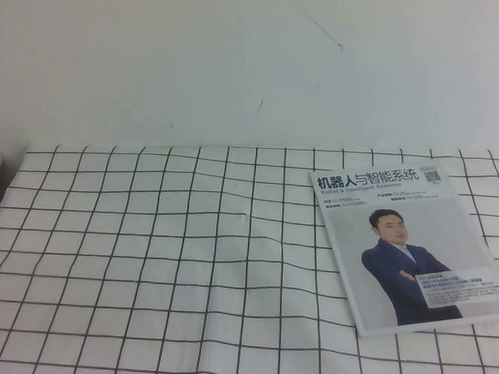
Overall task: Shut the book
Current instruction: 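Close the open booklet and leave it lying on the table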
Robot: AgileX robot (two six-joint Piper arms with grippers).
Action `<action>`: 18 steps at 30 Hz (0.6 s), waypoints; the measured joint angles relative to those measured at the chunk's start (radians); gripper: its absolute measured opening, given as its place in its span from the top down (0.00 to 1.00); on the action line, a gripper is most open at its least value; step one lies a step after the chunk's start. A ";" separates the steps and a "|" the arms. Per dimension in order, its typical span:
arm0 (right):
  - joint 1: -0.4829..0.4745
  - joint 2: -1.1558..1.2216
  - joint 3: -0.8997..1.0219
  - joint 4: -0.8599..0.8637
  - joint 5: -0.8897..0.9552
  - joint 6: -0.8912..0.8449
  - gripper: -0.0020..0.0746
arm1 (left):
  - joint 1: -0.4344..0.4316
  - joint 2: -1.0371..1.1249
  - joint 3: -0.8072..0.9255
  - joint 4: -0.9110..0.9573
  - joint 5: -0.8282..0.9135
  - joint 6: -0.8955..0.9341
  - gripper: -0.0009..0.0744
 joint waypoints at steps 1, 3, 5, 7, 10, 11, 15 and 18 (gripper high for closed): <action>0.000 0.000 0.000 0.000 0.000 0.000 0.98 | 0.032 -0.037 0.033 -0.001 -0.002 0.000 0.99; 0.000 0.000 0.000 0.000 0.000 0.000 0.98 | 0.071 -0.108 0.085 -0.005 -0.005 0.000 0.99; 0.000 0.000 0.000 0.000 0.000 0.000 0.98 | 0.091 -0.174 0.130 -0.007 -0.008 -0.008 0.99; 0.000 0.000 0.000 0.000 0.000 0.000 0.98 | 0.104 -0.218 0.161 -0.007 -0.009 -0.031 0.99; 0.000 0.000 0.000 0.000 0.000 0.000 0.98 | 0.108 -0.231 0.180 -0.009 -0.009 -0.061 0.99; 0.000 0.000 0.000 0.000 0.000 0.000 0.98 | 0.108 -0.231 0.183 -0.009 -0.009 -0.070 0.99; 0.000 0.000 0.000 0.000 0.000 0.000 0.98 | 0.108 -0.233 0.203 -0.011 -0.023 -0.080 0.99; 0.000 0.000 0.000 0.000 0.000 -0.002 0.98 | 0.108 -0.233 0.252 -0.014 -0.046 -0.082 0.99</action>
